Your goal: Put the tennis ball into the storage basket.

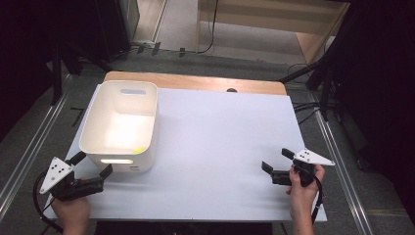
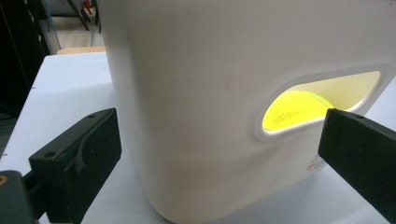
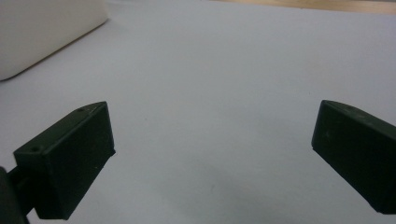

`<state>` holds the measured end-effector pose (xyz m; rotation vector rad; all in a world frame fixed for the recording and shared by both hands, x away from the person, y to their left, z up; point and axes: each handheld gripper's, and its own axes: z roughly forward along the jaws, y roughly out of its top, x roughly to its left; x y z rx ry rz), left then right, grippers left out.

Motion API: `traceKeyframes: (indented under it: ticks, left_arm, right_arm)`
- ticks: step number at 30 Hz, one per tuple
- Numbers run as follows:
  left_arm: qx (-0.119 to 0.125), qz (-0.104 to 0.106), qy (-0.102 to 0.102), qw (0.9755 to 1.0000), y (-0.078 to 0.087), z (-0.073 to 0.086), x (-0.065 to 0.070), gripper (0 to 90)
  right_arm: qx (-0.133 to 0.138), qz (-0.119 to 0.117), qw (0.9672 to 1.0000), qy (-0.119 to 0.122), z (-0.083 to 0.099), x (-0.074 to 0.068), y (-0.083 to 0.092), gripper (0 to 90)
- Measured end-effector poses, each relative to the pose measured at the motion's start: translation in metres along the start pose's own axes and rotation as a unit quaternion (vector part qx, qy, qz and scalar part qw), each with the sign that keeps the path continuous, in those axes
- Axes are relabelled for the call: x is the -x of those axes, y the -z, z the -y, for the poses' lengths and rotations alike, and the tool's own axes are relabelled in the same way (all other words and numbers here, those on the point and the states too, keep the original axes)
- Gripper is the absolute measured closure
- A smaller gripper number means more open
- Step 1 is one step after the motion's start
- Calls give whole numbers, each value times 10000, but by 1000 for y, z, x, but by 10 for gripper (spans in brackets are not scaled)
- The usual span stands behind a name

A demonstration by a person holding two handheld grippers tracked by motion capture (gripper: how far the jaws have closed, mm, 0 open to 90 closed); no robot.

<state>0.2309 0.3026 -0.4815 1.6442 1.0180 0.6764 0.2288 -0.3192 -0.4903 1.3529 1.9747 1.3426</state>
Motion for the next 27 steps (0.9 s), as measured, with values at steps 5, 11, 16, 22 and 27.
traceKeyframes:
  ticks: [5,11,16,22,27]
  left_arm:
    - [-2,-3,0,10000,0,0,0,0]
    - [-2,1,0,10000,0,0,0,0]
    - [-7,-3,-8,10000,0,0,0,0]
    - [-1,-2,1,10000,0,0,0,0]
    - [15,5,16,10000,0,0,-1,0]
  right_arm:
    - [9,68,9999,-102,8,4,4,0]
    - [34,113,9998,-161,16,8,7,0]
    - [118,107,9996,-232,23,11,11,0]
    - [144,117,9995,-263,27,13,12,0]
    - [203,147,9991,-340,29,15,14,0]
